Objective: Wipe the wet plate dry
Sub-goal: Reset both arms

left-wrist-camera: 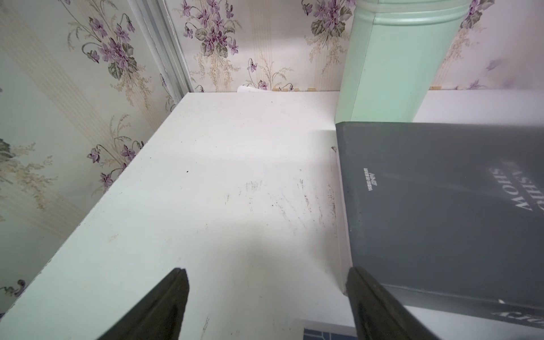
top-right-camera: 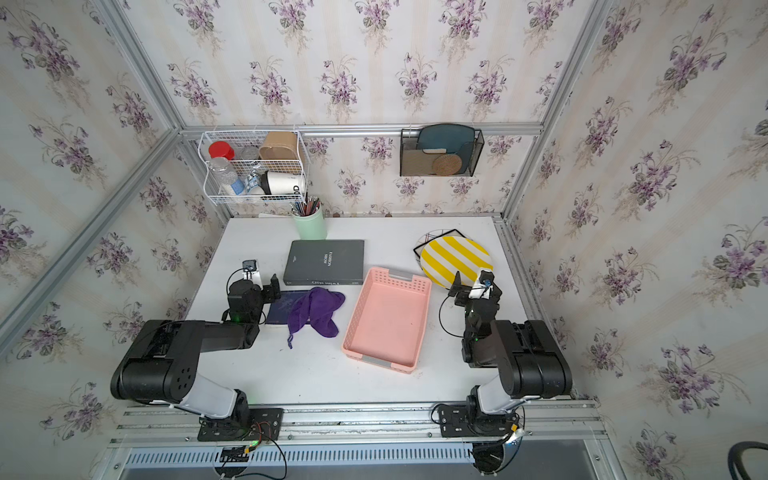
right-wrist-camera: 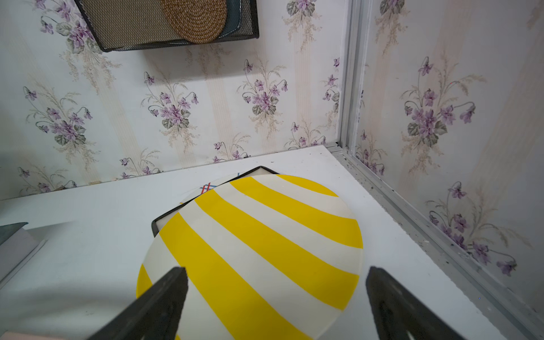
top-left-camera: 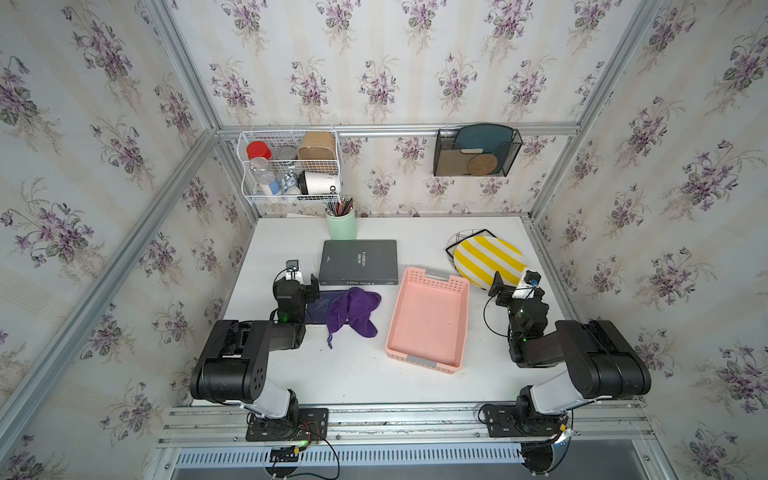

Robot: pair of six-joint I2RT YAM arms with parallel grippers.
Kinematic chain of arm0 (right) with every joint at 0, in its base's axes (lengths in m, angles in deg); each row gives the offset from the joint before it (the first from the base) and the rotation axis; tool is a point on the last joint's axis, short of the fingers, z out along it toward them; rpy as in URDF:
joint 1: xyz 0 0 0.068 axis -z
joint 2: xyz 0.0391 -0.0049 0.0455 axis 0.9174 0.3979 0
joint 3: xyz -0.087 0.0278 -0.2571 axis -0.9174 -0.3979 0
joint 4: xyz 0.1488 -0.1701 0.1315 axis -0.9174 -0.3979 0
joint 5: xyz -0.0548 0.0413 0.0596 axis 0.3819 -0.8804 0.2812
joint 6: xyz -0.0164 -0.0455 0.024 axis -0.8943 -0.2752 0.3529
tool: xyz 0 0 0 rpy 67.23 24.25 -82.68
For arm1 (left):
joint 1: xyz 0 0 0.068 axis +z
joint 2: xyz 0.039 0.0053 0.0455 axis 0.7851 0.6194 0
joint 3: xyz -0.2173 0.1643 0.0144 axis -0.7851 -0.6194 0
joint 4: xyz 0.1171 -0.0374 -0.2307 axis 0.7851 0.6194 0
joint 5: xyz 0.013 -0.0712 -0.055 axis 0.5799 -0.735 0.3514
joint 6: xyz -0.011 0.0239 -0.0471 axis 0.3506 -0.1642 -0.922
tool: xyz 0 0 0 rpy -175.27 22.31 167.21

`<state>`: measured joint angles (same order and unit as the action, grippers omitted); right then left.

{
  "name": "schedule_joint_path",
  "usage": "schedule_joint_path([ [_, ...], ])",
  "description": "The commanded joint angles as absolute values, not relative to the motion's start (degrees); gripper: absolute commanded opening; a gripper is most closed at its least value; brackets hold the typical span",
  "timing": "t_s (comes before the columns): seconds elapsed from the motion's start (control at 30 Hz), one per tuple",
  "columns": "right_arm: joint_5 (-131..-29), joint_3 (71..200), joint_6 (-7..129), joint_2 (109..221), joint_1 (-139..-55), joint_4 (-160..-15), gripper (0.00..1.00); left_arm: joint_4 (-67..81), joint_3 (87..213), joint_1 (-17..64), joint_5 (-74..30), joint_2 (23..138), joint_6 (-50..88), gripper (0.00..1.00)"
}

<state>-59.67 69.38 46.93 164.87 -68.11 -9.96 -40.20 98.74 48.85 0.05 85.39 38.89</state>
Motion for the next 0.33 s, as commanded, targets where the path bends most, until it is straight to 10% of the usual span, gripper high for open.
schedule_joint_path([
  [0.0, -63.4, 70.8, 45.8, 165.0, -68.2, -12.6, 1.00, -41.8, 98.7, 48.9, -0.2, 85.5, 38.8, 0.88],
  [0.3, -64.2, 71.3, 45.0, 165.1, -68.6, -12.9, 1.00, -42.2, 98.7, 48.9, -0.2, 85.7, 39.0, 0.88],
])
